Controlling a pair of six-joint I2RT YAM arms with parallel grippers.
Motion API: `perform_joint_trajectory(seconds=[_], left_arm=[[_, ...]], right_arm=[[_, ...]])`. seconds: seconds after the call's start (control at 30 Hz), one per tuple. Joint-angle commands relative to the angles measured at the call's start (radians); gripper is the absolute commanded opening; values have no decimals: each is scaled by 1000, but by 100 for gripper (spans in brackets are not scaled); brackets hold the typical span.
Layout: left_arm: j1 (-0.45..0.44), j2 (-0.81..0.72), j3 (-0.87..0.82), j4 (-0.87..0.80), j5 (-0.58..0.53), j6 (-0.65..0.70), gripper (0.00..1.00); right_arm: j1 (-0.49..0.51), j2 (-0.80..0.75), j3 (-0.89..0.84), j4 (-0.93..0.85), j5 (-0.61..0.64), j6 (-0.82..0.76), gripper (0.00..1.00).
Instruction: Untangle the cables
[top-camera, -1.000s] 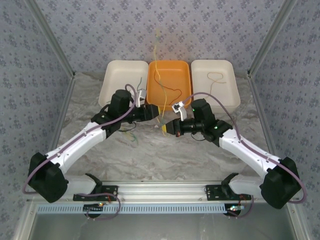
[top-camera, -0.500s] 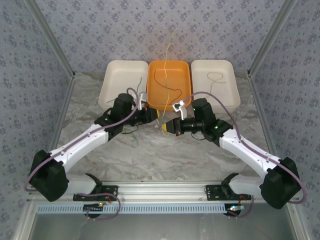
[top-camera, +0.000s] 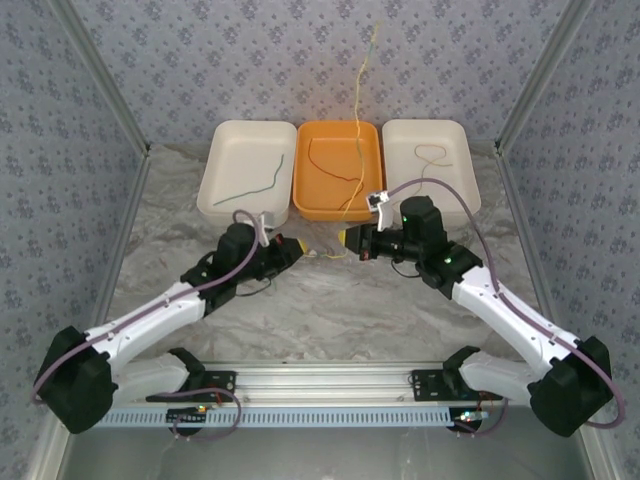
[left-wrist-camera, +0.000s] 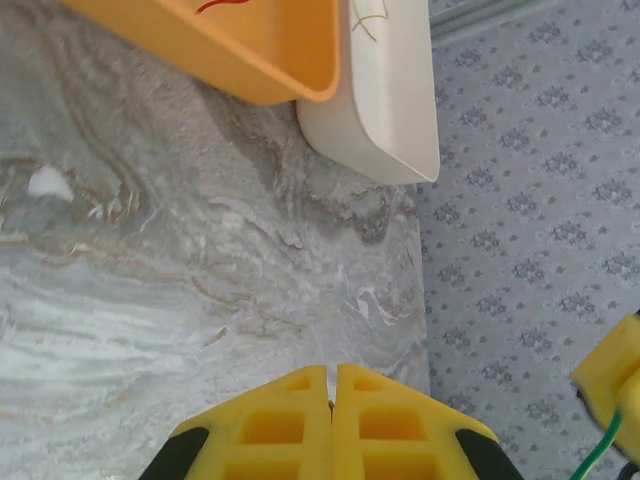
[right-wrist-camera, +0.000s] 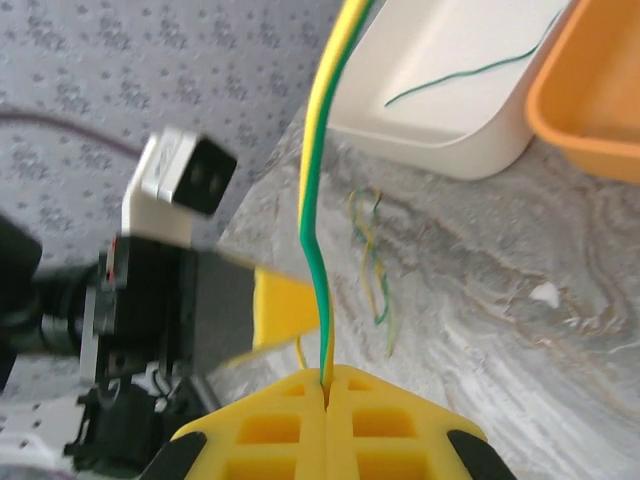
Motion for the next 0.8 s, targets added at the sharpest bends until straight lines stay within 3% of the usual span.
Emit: perform_joint_trajectory(seconds=[0.0,0.17,0.33,0.47,0.77], left_arm=[[-73,-23,-89,30,-211,-233,0],[-221,-14,-127,62,-352,-441,0],[-322,-40,-238,155,-545,-762,0],[-335,-104,-235,39,-604,-890,0],[-338,-174,-268,-10,-632,-1038,0]], right_arm=[[-23,-31,-6,129,187,65,0],[6,-7,-15,262,360,116,0],[49,2,-51,432,493,145,0],[51,17,-39,467,540,168,0],[29,48,26,491,553,216,0]])
